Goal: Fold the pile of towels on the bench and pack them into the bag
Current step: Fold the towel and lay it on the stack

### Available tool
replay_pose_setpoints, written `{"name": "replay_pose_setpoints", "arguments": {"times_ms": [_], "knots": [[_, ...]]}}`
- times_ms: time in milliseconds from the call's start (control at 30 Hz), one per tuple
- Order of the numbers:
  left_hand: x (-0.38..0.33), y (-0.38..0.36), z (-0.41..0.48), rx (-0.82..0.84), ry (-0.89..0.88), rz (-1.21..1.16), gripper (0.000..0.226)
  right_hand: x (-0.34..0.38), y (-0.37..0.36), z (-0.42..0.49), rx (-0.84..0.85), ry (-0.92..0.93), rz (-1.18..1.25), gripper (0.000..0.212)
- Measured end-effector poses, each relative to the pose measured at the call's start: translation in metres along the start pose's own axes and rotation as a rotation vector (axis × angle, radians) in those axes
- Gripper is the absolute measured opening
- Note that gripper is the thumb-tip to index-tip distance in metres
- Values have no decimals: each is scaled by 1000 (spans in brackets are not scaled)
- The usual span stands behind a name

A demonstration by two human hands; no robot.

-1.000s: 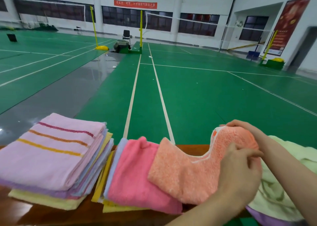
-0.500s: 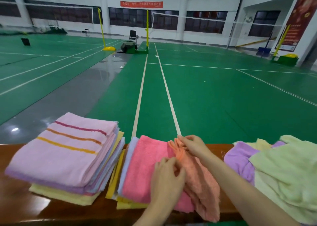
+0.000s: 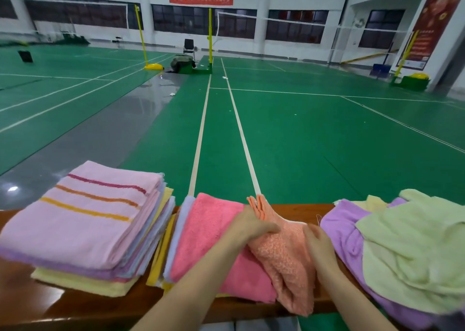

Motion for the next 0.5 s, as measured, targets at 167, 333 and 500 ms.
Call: {"name": "replay_pose_setpoints", "arguments": {"times_ms": [167,333,500], "knots": [[-2,-13,-6,13,-165,-30,96,-19,9,-5,14,-139,43,50],[2,-10,-16,-31,-332,-33,74,-5,-1,-12,138,-152,107,47],[0,14,-34,-84,-335,-142,43,38,-3,-22,78,32,158,39]]}}
Point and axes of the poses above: each hand's wrist, its own z-axis towards the middle knuckle, its own y-axis out of the back of the hand, x = y × z, the point moved 5 cm from there along z, towards the middle knuckle, and after that the axes turned 15 degrees about z, right-handed, at the moved point
